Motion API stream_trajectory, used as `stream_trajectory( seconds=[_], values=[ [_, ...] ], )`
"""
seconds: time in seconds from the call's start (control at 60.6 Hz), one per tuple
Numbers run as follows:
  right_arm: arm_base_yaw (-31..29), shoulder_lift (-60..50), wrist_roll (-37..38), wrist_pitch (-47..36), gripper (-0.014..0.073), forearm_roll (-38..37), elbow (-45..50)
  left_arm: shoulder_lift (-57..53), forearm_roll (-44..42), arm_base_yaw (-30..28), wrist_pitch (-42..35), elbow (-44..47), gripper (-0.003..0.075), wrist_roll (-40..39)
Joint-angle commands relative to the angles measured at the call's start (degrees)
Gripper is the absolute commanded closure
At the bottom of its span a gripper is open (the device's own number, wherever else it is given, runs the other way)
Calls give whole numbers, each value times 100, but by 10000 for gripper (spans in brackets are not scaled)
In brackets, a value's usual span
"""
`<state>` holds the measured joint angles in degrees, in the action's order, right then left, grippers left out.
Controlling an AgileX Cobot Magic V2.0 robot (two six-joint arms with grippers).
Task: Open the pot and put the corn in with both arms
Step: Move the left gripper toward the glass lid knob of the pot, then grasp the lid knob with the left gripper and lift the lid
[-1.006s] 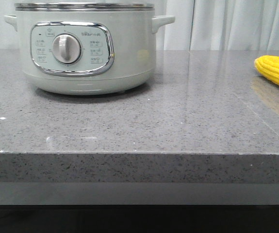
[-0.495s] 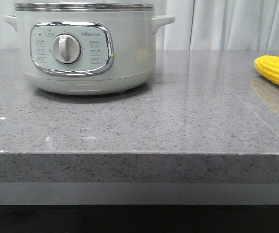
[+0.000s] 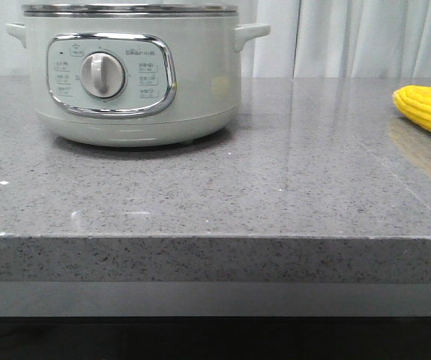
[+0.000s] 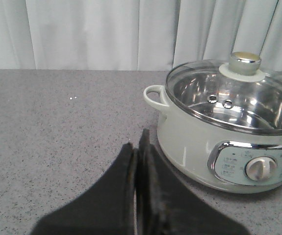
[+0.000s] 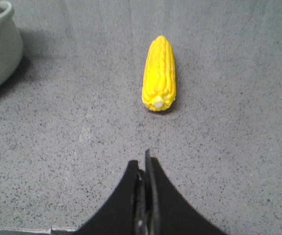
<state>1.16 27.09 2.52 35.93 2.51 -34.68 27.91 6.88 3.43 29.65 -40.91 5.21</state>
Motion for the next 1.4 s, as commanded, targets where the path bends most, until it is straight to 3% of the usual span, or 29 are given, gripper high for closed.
stream_trajectory(
  seconds=[0.0, 0.231, 0.33, 0.429, 0.544, 0.643, 1.154, 1.385],
  values=[
    [-30, 197, -46, -392, 661, 5, -203, 215, 43, 1, -423, -196, 741, -13],
    [-30, 357, -46, -403, 655, 5, -203, 423, 43, 1, -398, -196, 740, -13],
    [-30, 357, -46, -454, 562, 5, -203, 474, 43, 1, -398, -196, 713, -13],
    [-30, 357, -46, -507, 345, 5, -203, 513, 30, 1, -398, -196, 562, -13],
    [-30, 357, -46, -507, 83, 5, -203, 526, 30, 1, -433, -196, 309, -13],
    [-30, 357, -46, -514, -23, 5, -203, 562, 101, 88, -578, -196, 195, -13],
    [-30, 357, -46, -520, -21, 5, -203, 2294, 170, 1802, -1720, -1149, 198, -13],
    [-30, 357, -46, -520, -21, 5, -203, 3508, 174, 2181, -2194, -1994, 198, -13]
  ],
)
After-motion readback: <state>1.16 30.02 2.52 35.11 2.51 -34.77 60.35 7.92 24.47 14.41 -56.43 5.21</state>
